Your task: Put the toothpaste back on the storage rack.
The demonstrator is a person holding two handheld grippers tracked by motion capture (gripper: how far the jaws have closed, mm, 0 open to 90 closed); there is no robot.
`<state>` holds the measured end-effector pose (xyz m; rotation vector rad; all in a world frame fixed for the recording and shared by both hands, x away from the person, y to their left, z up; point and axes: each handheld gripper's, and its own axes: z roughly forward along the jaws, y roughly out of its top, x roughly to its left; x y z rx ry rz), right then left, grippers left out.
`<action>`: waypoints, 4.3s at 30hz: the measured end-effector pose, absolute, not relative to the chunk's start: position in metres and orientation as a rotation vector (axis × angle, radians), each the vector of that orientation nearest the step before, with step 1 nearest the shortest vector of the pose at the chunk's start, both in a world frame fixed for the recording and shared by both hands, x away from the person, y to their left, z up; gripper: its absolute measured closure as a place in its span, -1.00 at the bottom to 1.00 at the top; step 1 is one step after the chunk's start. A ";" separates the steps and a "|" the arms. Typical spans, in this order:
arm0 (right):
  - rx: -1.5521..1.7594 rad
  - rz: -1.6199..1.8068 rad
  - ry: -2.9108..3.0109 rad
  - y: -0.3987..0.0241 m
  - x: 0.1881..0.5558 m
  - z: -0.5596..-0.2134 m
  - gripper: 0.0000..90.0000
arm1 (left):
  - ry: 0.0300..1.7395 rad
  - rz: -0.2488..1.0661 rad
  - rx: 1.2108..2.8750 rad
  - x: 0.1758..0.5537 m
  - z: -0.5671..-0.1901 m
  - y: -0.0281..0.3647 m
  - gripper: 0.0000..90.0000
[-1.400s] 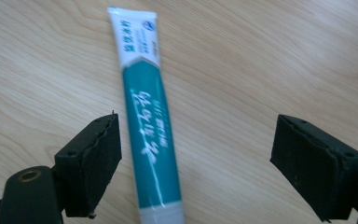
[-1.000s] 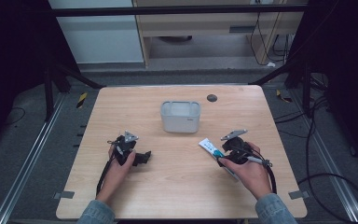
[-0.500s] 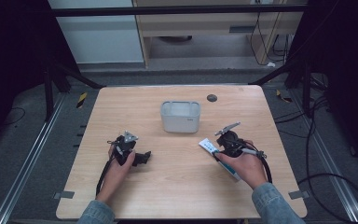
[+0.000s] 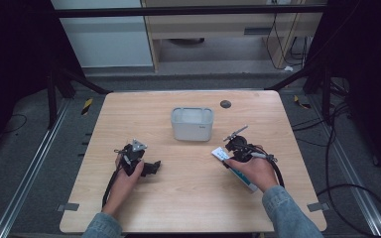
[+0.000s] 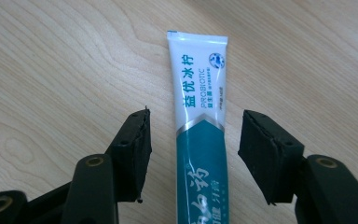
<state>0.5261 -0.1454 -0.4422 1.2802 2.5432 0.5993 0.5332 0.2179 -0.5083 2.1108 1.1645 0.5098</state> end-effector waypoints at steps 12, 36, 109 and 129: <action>1.344 0.536 2.572 -0.146 0.540 -0.462 0.07 | 1.163 0.509 2.111 0.533 -0.508 0.218 -1.00; 1.338 0.480 2.597 -0.141 0.546 -0.471 0.25 | 1.163 0.509 2.111 0.533 -0.508 0.218 -1.00; 1.323 0.663 2.438 -0.191 0.535 -0.400 0.75 | 1.161 0.508 2.113 0.534 -0.508 0.218 -1.00; 1.378 0.926 2.270 -0.207 0.543 -0.377 0.76 | 1.161 0.508 2.112 0.534 -0.508 0.218 -1.00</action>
